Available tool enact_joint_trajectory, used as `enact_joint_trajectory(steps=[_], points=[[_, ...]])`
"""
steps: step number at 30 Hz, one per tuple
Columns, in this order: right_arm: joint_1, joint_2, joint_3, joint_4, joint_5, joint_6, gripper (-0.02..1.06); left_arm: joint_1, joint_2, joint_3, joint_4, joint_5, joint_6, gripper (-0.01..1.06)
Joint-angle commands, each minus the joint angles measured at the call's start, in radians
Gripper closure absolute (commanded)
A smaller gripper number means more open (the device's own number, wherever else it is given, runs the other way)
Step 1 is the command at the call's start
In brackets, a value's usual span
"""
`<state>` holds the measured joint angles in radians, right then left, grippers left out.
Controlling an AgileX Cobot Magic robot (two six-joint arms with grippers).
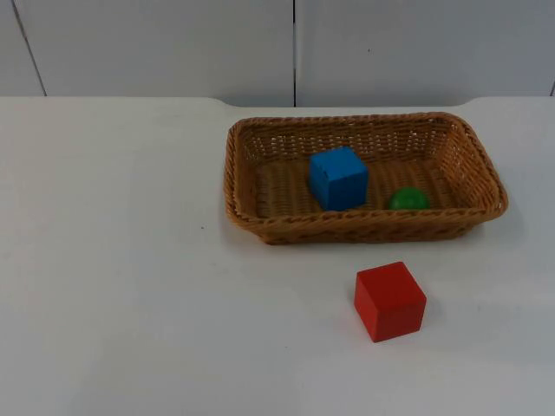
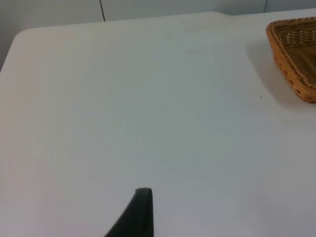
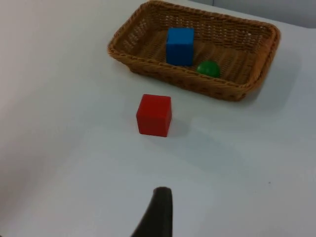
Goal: Place all geometric objects except the red cube into the basket.
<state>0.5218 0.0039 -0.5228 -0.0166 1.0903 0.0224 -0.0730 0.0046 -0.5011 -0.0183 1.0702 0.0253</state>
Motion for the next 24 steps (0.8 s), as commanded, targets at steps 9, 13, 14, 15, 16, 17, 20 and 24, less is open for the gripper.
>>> enact_joint_trajectory(steps=[9, 13, 14, 15, 16, 17, 20, 24], points=[[-0.29, -0.004, 0.007, 0.004, -0.013, -0.012, 0.26, 0.005, -0.005, 0.006, 0.006, 0.003, -0.008, 0.0], [-0.37, -0.004, 0.007, 0.004, -0.013, -0.012, 0.26, 0.005, -0.005, 0.006, 0.006, 0.003, -0.008, 0.0], [-0.37, -0.004, 0.007, 0.004, -0.013, -0.012, 0.26, 0.005, -0.005, 0.006, 0.006, 0.003, -0.008, 0.0], [-0.384, -0.004, 0.007, 0.004, -0.013, -0.012, 0.26, 0.005, -0.005, 0.006, 0.006, 0.003, -0.008, 0.0], [-0.4, -0.004, 0.007, 0.004, -0.013, -0.012, 0.26, 0.005, -0.005, 0.006, 0.006, 0.003, -0.008, 0.0], [-0.411, -0.004, 0.007, 0.004, -0.013, -0.012, 0.26, 0.005, -0.005, 0.006, 0.006, 0.003, -0.008, 0.0], [-0.411, -0.004, 0.007, 0.001, -0.013, -0.012, 0.26, 0.005, -0.005, 0.006, 0.006, 0.003, -0.008, 0.0], [-0.411, -0.004, 0.007, 0.001, -0.013, -0.012, 0.26, 0.005, -0.005, 0.006, 0.006, 0.003, -0.008, 0.0]])
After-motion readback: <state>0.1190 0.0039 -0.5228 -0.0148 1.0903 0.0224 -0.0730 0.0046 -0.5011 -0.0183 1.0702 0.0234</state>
